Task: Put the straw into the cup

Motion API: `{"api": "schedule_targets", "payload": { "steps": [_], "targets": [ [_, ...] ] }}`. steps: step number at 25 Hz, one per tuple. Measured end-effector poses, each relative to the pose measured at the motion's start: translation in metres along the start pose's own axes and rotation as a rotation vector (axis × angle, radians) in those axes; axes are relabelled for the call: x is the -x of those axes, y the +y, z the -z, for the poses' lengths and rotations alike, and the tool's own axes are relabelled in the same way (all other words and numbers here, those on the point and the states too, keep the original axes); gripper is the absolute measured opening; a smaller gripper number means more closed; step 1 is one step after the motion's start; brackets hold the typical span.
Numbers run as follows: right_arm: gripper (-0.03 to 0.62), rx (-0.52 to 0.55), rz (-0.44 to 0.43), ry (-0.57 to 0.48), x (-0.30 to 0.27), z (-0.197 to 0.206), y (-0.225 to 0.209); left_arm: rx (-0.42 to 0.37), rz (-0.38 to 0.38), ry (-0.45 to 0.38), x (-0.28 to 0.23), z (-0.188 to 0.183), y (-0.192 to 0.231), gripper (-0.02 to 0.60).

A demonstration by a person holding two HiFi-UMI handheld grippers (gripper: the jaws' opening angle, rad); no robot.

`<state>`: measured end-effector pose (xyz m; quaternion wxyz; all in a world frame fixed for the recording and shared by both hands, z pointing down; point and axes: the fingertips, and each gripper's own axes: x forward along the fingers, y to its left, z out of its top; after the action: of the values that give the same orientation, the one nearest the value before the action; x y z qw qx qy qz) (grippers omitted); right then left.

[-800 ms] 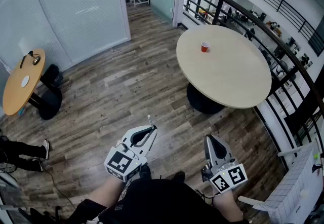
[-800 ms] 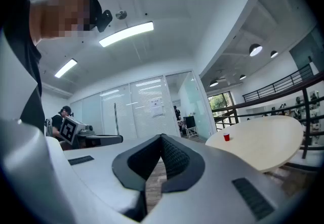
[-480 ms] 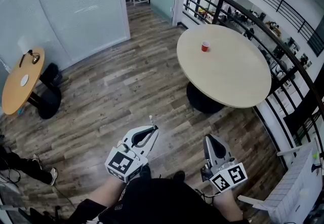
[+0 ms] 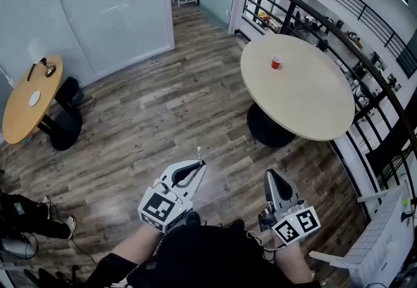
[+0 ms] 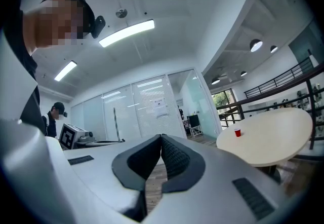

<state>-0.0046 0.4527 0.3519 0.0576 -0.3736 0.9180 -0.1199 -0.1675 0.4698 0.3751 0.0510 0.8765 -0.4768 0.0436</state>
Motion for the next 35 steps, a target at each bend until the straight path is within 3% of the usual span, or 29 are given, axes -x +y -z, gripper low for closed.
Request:
{"api": "schedule_targets", "payload": {
  "steps": [6, 14, 22, 27, 35],
  "targets": [
    [0.021, -0.006, -0.001, 0.017, -0.02, 0.008, 0.019, 0.007, -0.014, 0.001, 0.018, 0.004, 0.029, 0.017],
    [0.021, -0.038, -0.008, 0.038, -0.05, 0.002, -0.012, 0.022, -0.002, 0.008, -0.015, -0.002, 0.046, 0.017],
    [0.021, -0.062, -0.019, 0.036, -0.091, -0.011, -0.1, 0.042, -0.009, 0.004, -0.108, -0.02, 0.069, 0.017],
    [0.021, -0.065, 0.047, 0.015, -0.097, -0.025, -0.172, 0.072, -0.001, 0.021, -0.178, -0.021, 0.073, 0.017],
    [0.021, -0.083, 0.106, 0.012, -0.102, -0.037, -0.241, 0.063, 0.021, 0.032, -0.251, -0.026, 0.078, 0.017]
  ]
}}
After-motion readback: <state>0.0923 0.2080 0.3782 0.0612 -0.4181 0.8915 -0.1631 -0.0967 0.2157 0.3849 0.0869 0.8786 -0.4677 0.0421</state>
